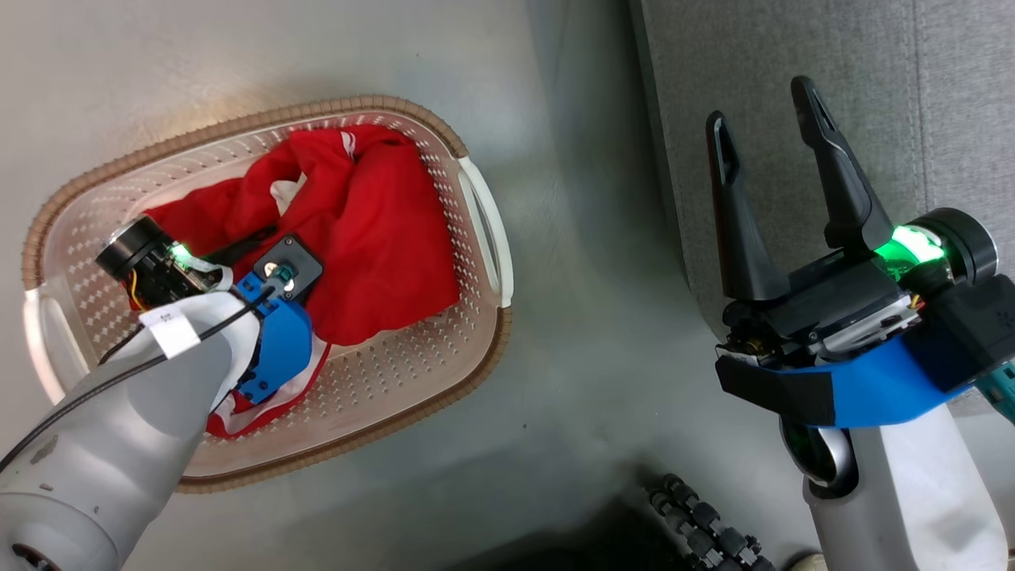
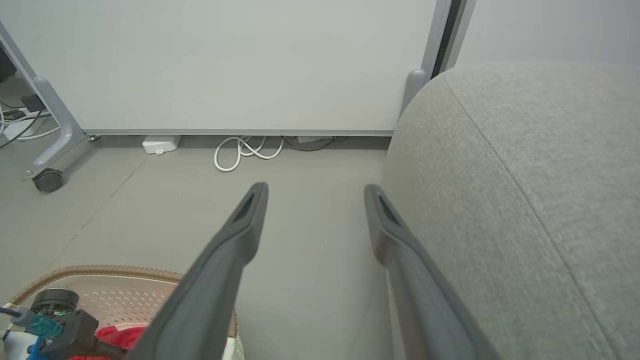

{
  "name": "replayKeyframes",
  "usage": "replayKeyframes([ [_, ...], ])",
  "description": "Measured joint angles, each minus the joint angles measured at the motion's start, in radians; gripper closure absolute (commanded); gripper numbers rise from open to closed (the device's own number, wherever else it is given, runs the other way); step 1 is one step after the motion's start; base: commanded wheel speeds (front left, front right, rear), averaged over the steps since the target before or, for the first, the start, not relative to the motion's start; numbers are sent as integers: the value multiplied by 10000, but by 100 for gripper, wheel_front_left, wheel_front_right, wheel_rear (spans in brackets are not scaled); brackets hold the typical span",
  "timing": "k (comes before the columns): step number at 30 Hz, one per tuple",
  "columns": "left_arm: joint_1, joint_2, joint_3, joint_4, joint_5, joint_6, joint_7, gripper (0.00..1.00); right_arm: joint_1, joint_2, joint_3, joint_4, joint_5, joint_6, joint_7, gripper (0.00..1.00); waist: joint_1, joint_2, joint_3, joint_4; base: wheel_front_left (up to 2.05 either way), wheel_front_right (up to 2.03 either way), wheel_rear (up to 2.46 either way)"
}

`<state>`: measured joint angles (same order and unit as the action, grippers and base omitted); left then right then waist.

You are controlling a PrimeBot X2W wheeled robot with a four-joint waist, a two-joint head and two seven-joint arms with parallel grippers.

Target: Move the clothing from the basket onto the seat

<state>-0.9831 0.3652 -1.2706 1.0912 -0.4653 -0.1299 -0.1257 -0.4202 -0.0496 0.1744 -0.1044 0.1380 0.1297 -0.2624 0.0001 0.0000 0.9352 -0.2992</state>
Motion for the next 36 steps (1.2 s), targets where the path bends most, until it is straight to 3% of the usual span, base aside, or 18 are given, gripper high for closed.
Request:
replayKeyframes([
  [17,-87,21,-98,-748,228,0,2435,0,142,0,-123,-263,54,8,0,0,-1,0,699,-79,0,0,0],
  [18,-87,12,-98,-767,337,0,2560,69,148,0,-134,-272,54,8,0,0,-1,0,716,-70,0,0,0],
  [19,-87,13,-96,-826,385,0,2564,100,150,0,-146,-272,54,8,0,0,-1,0,729,-62,0,0,0],
  [26,-172,77,-100,-918,474,0,2408,100,56,0,-96,-234,96,8,0,0,-1,0,677,-66,0,0,0],
  [36,-47,-410,-102,-1018,186,0,863,100,-9,2,-324,105,-56,8,0,0,-2,0,-171,248,0,0,0],
])
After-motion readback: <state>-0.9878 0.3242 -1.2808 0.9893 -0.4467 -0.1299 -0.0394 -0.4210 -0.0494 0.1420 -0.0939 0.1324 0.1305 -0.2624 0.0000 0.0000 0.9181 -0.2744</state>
